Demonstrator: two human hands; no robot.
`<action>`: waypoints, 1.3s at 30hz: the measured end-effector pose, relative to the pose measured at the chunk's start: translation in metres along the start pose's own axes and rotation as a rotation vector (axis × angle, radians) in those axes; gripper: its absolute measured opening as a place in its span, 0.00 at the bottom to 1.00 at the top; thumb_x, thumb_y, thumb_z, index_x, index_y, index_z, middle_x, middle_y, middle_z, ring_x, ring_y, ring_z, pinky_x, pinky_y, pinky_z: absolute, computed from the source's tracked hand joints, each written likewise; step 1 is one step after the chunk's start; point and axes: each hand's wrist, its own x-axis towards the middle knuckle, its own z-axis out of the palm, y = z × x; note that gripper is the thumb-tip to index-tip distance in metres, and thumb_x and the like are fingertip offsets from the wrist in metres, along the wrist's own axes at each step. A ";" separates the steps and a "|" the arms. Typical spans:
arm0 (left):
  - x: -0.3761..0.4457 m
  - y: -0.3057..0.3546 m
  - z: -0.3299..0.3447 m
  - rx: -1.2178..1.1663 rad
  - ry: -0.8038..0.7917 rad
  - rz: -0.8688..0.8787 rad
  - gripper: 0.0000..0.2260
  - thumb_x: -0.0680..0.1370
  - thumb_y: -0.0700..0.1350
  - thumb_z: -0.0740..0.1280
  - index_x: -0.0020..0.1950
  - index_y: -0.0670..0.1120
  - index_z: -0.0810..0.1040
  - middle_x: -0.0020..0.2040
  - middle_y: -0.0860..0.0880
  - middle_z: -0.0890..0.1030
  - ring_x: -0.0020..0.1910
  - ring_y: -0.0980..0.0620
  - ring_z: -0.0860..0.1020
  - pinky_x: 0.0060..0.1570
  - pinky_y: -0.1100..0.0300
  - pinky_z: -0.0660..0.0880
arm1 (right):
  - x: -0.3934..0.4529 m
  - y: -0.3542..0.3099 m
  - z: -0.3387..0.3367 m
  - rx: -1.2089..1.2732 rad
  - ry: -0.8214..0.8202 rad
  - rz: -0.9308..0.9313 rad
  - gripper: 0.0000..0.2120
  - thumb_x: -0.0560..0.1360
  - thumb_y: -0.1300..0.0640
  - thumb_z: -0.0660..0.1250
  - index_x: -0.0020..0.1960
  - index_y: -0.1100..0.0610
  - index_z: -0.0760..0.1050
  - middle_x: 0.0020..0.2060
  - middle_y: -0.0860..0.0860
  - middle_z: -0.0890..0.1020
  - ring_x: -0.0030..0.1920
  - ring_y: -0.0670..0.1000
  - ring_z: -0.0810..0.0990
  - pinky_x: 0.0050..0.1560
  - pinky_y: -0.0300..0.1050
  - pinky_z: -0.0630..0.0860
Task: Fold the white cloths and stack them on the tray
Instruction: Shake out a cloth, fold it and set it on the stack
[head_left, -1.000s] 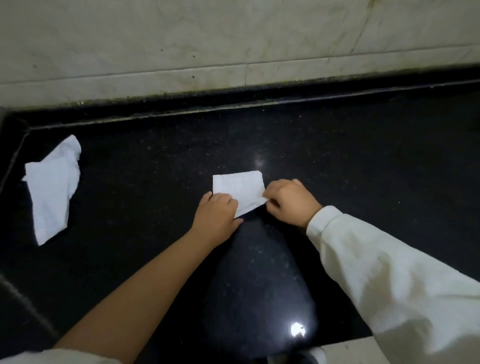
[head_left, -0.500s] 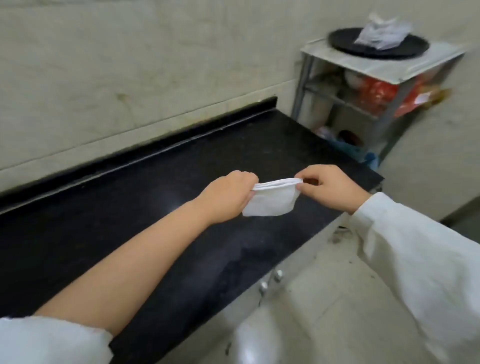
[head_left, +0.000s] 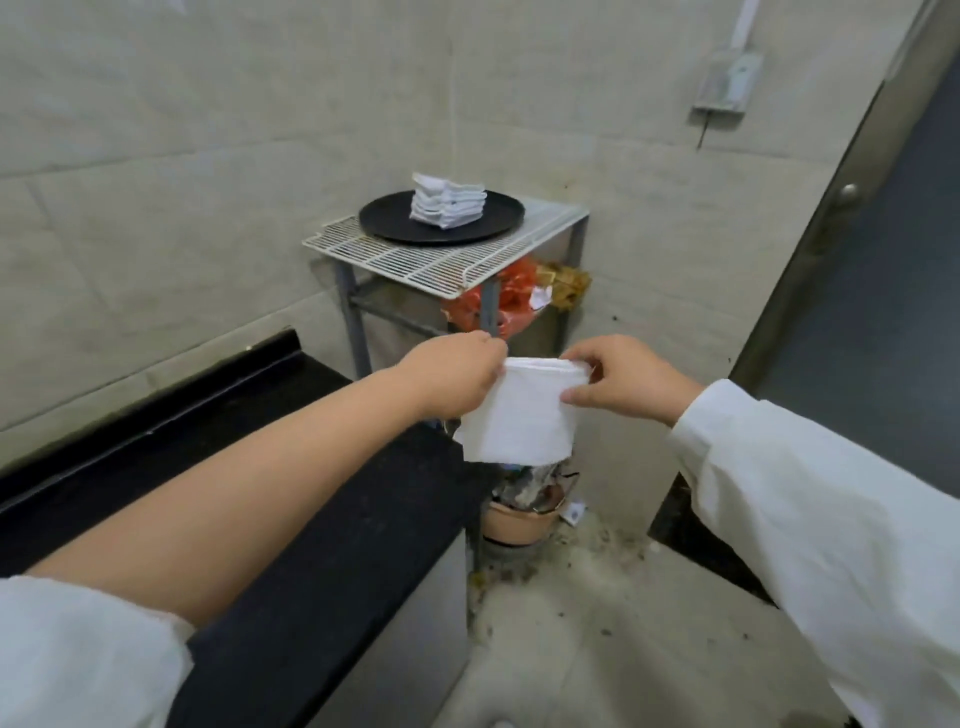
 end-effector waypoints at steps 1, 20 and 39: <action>0.021 -0.002 -0.001 0.008 0.005 0.014 0.10 0.81 0.42 0.54 0.56 0.40 0.71 0.56 0.42 0.74 0.56 0.43 0.74 0.48 0.54 0.68 | 0.017 0.011 -0.005 -0.028 0.023 -0.012 0.10 0.72 0.58 0.68 0.53 0.59 0.80 0.41 0.50 0.76 0.45 0.49 0.73 0.49 0.45 0.70; 0.352 -0.173 -0.051 -0.560 0.261 -0.561 0.11 0.77 0.36 0.63 0.59 0.41 0.75 0.44 0.43 0.77 0.26 0.56 0.76 0.41 0.55 0.78 | 0.424 0.093 -0.108 0.022 0.059 -0.234 0.10 0.73 0.68 0.60 0.49 0.64 0.78 0.29 0.52 0.76 0.17 0.40 0.75 0.23 0.29 0.73; 0.460 -0.249 -0.019 -0.265 0.544 -0.953 0.12 0.77 0.37 0.62 0.58 0.39 0.79 0.60 0.42 0.78 0.57 0.45 0.77 0.55 0.63 0.68 | 0.643 0.117 -0.055 0.263 -0.014 -0.673 0.10 0.75 0.65 0.61 0.52 0.66 0.79 0.51 0.62 0.82 0.53 0.59 0.78 0.39 0.40 0.61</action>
